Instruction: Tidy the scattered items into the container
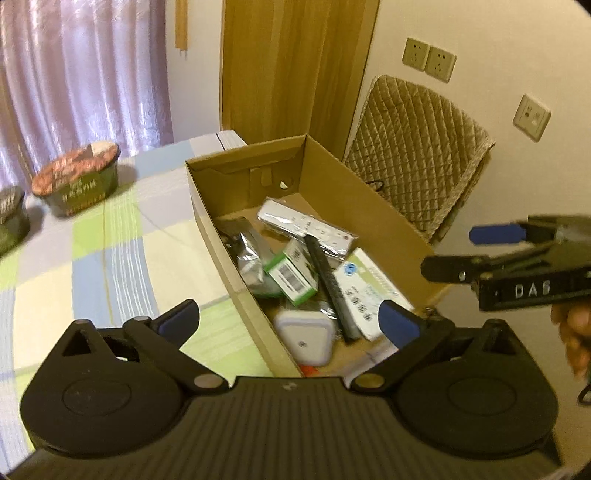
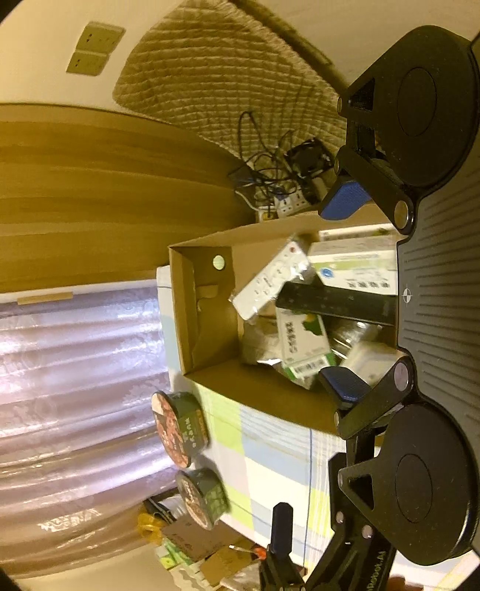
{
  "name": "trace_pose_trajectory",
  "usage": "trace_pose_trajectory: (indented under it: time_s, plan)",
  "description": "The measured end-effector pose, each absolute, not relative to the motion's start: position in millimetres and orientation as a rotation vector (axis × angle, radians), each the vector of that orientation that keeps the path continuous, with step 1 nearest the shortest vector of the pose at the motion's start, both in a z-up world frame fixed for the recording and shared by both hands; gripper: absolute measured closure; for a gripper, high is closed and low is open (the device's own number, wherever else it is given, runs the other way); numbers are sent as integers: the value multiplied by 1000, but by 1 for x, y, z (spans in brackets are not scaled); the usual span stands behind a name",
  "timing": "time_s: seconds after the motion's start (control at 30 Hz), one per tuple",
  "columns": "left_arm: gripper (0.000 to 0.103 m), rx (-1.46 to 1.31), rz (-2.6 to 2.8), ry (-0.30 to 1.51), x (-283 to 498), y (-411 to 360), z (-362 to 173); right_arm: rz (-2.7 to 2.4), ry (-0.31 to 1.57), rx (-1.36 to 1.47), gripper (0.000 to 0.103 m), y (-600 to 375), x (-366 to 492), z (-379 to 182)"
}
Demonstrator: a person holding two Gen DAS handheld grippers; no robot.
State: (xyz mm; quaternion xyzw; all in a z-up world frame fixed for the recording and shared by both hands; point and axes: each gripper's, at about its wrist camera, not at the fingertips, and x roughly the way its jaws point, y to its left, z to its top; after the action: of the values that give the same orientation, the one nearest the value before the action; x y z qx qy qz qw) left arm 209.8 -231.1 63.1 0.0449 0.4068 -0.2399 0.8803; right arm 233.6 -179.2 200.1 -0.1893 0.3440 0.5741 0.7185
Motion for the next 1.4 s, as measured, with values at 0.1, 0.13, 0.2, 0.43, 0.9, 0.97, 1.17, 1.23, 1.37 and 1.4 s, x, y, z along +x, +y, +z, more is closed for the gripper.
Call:
trace_pose_trajectory:
  time_s: [0.1, 0.13, 0.2, 0.43, 0.9, 0.97, 1.17, 1.23, 1.37, 1.4]
  plan:
    - [2, 64, -473, 849, 194, -228, 69, 1259, 763, -396, 11, -198, 227, 207]
    - [1, 61, -462, 849, 188, -227, 71, 1253, 763, -389, 11, -205, 224, 209]
    - [1, 51, -445, 861, 177, -225, 75, 1245, 763, -371, 11, -218, 219, 213]
    - [2, 14, -367, 859, 134, -213, 91, 1210, 747, -309, 0, -266, 194, 226]
    - [2, -98, -285, 820, 76, -188, 113, 1166, 734, -340, 0, -314, 149, 243]
    - [2, -104, -283, 825, 71, -185, 113, 1165, 739, -343, 0, -317, 144, 244]
    - [1, -107, -280, 828, 56, -180, 114, 1186, 735, -380, 0, -316, 126, 245]
    - [1, -102, -277, 828, 52, -178, 113, 1189, 734, -387, 0, -314, 122, 244]
    - [1, -107, -269, 833, 50, -174, 110, 1188, 738, -398, 0, -311, 117, 241]
    - [1, -108, -267, 833, 50, -173, 110, 1188, 740, -401, 0, -310, 116, 240]
